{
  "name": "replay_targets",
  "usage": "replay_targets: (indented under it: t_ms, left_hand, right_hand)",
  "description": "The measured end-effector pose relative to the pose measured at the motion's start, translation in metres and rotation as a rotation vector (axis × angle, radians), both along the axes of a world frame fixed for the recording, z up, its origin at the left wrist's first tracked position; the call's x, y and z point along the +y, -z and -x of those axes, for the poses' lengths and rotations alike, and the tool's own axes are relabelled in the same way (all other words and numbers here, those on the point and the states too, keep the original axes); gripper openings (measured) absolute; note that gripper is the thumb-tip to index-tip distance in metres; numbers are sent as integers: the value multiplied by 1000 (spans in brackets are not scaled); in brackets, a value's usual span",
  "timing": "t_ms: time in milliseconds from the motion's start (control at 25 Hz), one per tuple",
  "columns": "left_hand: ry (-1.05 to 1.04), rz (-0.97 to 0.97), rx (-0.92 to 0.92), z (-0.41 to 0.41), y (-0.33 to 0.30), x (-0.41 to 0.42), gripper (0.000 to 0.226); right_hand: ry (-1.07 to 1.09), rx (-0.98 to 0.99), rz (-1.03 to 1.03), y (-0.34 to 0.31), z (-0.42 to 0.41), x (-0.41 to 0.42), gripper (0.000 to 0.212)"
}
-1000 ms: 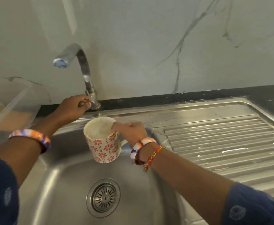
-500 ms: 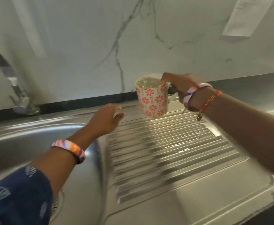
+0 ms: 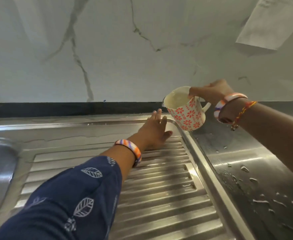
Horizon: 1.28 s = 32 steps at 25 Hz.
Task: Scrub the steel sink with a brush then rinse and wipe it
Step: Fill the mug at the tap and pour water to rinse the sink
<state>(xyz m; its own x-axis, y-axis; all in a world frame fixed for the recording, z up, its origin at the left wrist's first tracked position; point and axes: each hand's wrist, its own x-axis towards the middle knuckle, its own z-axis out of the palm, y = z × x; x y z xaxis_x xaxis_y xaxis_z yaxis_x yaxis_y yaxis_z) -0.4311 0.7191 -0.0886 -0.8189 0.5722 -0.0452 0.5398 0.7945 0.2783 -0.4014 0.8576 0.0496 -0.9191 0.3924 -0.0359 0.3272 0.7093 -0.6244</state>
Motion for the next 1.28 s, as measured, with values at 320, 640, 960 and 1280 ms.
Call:
replay_targets:
  t_ms: [320,640,960,1280]
  left_hand:
    - [-43,158,101,27,30,-98,60]
    - [-616,232,-69,-23,25,-245,69]
    - [-459,179,-47,-24,-11,-174,70]
    - [-30,87,-91,-66,0,-11,73]
  right_hand:
    - [-350,-17,-216,18,42,-70,35]
    - [-485,-74,216,32,60,-149,28]
    - [-589,-5,-133,-4,57,-68,23]
    - [-640,-90,-575,1,3,28,35]
